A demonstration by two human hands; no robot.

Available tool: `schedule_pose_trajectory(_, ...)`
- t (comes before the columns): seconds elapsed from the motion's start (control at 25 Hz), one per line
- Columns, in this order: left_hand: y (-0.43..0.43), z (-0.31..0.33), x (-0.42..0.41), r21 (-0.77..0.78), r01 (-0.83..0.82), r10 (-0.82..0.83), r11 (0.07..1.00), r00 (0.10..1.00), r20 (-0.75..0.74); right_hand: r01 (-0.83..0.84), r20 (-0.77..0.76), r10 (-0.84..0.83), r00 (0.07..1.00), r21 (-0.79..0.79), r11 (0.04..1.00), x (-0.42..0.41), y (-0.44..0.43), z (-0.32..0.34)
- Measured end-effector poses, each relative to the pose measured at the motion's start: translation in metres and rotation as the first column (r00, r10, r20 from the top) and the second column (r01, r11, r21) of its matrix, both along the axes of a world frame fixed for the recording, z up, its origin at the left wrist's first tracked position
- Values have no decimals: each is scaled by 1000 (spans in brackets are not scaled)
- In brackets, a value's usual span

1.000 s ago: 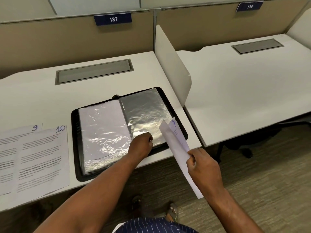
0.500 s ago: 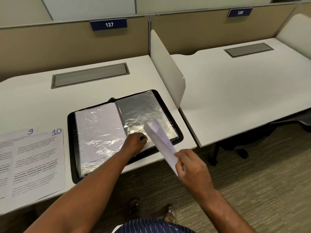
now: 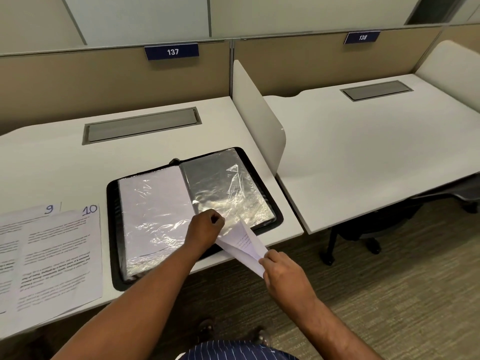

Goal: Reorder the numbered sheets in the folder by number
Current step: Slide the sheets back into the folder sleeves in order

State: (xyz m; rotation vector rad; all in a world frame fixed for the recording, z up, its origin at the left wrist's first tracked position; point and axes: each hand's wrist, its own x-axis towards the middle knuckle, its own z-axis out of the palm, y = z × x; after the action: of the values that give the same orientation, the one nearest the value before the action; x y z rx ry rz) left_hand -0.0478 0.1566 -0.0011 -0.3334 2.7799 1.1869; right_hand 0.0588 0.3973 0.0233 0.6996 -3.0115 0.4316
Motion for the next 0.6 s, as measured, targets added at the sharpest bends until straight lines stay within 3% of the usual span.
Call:
schedule_pose_trajectory(0.16, 9, -2, 10, -44, -29, 24, 999, 995, -95, -65, -2, 65, 998, 46, 997, -15, -13, 7)
schedule_pose_trajectory(0.32, 6, -2, 8, 87, -171, 178, 981, 981, -78, -130, -57, 130, 990, -10, 991, -15, -9, 15)
schedule_pose_trajectory(0.48, -7, -3, 5, 131, -196, 203, 972, 978, -40, 15, -106, -31, 994, -147, 989, -13, 10, 9)
schedule_pose_trajectory(0.6, -13, -5, 4, 21, -35, 36, 999, 998, -57, 135, -92, -148, 985, -140, 981, -15, 19, 1)
